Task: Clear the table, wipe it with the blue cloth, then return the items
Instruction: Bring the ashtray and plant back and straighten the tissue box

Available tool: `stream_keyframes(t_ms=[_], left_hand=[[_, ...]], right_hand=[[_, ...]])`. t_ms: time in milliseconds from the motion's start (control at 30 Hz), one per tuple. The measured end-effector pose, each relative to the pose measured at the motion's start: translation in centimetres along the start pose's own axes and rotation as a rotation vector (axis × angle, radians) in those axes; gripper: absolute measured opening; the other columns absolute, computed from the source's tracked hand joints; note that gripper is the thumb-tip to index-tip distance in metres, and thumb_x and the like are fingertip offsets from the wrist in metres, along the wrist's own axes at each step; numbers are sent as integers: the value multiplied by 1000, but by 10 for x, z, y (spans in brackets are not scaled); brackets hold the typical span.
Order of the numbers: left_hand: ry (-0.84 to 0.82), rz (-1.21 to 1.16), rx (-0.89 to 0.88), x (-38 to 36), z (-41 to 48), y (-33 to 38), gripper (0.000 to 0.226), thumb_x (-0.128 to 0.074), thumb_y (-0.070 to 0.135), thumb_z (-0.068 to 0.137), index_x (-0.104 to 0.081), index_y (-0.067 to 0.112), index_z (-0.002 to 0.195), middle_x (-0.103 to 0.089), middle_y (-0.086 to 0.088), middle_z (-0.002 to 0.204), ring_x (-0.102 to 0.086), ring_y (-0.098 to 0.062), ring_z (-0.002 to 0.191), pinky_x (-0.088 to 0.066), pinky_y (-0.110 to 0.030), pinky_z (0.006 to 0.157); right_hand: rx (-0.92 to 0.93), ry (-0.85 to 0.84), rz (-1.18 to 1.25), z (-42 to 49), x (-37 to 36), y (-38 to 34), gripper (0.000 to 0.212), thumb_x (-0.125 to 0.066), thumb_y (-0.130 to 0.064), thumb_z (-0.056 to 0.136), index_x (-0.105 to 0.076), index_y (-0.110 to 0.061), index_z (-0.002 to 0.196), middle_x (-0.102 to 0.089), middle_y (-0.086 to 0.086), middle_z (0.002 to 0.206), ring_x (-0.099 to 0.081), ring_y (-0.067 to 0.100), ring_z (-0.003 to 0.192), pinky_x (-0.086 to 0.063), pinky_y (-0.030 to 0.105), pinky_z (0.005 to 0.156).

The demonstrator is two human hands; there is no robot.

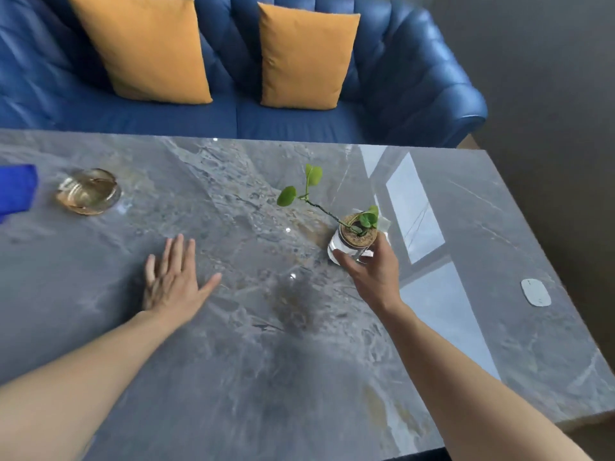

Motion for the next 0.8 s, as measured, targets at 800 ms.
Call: stream_keyframes(t_ms=[800], left_hand=[[-50,53,108,20,35,-235,102,-17,87,81,6,28,160,10,1,170,10,-18,156,2,-55,123]], right_hand=[[74,-218,79,29,-353,-149,49,-91,-31,77,-63,-23,116,-71,-13,108,-68,3,93,-57,21,78]])
Point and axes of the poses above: each hand's wrist, its own z-axis towards the middle knuckle, its own x-axis out of the back of the hand, y = z × x, the point moved 9 cm from there along z, towards the middle knuckle
